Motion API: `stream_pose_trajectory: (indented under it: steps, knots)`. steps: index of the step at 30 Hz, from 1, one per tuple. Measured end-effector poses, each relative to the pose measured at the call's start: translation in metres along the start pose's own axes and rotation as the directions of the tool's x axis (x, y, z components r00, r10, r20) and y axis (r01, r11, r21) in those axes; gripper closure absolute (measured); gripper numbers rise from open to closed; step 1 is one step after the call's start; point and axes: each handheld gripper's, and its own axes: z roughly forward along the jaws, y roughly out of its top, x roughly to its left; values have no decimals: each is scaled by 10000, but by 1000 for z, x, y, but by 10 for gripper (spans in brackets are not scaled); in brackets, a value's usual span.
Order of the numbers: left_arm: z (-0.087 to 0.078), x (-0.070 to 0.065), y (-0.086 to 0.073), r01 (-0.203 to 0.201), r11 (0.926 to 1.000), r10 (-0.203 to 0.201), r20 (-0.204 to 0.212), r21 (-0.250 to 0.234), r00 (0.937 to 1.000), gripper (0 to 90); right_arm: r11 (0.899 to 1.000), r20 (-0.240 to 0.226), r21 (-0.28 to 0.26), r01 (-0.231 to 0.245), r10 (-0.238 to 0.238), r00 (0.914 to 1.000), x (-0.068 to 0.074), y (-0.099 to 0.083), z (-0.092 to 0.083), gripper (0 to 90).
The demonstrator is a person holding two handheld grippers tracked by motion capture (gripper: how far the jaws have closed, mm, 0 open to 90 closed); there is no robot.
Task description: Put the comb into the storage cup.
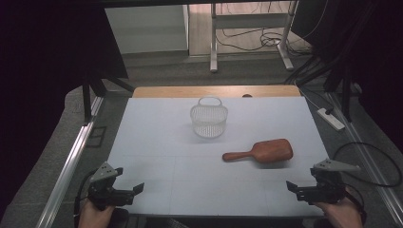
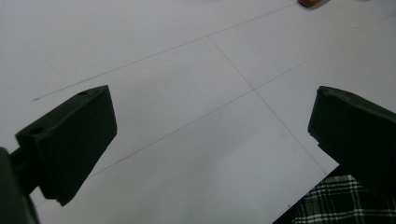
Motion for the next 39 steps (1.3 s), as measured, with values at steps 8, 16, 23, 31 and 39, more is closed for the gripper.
stream_pose_trajectory:
  steps: [8,16,23,31,39]
  knots:
    - [0,1,0,97,10000,-97,77,-14,9999,17,9999,-396,-52,-143,141,9991,-1,5,3,0]
    - [0,2,0,92,10000,-92,80,23,9999,20,9974,-569,-205,690,-701,9959,5,13,9,0]
    - [0,2,0,140,9999,-140,82,38,9999,22,9970,-615,86,771,-764,9952,8,19,16,0]
    - [0,2,0,166,9999,-166,93,22,9998,22,9972,-777,-34,751,-752,9941,9,29,24,0]
    - [0,2,0,156,9999,-156,80,21,9998,22,9961,-919,79,874,-863,9920,14,37,32,0]
